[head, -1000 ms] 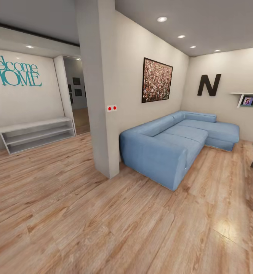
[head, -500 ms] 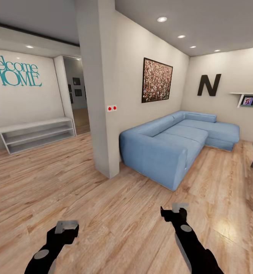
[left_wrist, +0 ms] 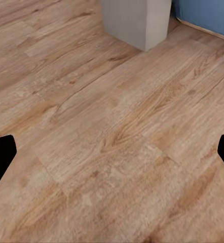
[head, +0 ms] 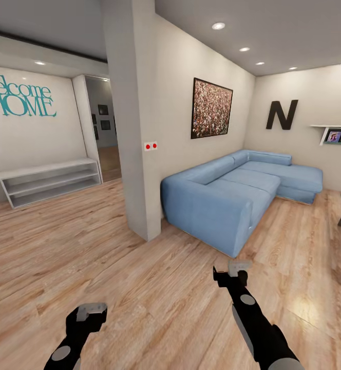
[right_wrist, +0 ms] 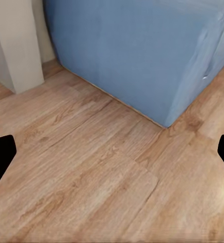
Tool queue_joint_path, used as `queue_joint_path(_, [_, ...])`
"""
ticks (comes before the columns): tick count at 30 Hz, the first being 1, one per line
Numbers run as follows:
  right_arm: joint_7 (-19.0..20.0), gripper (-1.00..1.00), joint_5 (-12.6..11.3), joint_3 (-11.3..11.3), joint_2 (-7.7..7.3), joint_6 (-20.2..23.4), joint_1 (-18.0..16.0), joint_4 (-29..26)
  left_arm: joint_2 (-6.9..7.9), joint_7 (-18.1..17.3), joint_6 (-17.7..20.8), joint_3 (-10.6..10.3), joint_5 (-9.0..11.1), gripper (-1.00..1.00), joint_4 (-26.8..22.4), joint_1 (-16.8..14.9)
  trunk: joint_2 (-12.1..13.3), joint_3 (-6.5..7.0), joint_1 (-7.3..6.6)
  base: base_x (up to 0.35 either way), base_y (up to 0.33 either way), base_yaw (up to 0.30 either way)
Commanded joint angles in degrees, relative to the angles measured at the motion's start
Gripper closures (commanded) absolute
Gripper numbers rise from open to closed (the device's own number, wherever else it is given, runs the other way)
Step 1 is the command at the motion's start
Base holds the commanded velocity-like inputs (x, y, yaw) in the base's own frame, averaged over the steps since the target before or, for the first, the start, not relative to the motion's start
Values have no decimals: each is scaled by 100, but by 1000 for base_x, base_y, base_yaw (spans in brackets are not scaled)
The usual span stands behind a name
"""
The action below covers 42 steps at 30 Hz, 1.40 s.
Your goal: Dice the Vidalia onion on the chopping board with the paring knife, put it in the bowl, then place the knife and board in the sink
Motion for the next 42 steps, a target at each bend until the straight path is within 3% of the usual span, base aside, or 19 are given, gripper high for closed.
queue_joint_path(1, [-26, -100, 60, 5, 2, 15, -3, 18, 13, 20, -57, -7, 2, -100, 55, -2, -4, -6, 0, 0, 0, 0])
queue_joint_path(8, [-33, -100, 65, 6, 22, -204, -3, 138, 148, 15, -413, 10, 26, -100, 396, -4, -4, -6, 0, 0, 0, 0])
queue_joint_path(26, [-50, -100, 77, -1, 6, -237, -3, 143, 144, 23, -429, 12, 29, -100, 367, -4, -4, -4, 0, 0, 0, -6])
queue_joint_path(42, [-60, -100, 85, -11, -9, -237, -3, 97, 135, 24, -428, 12, 30, -100, 384, -4, -4, 58, 0, 0, 0, -226])
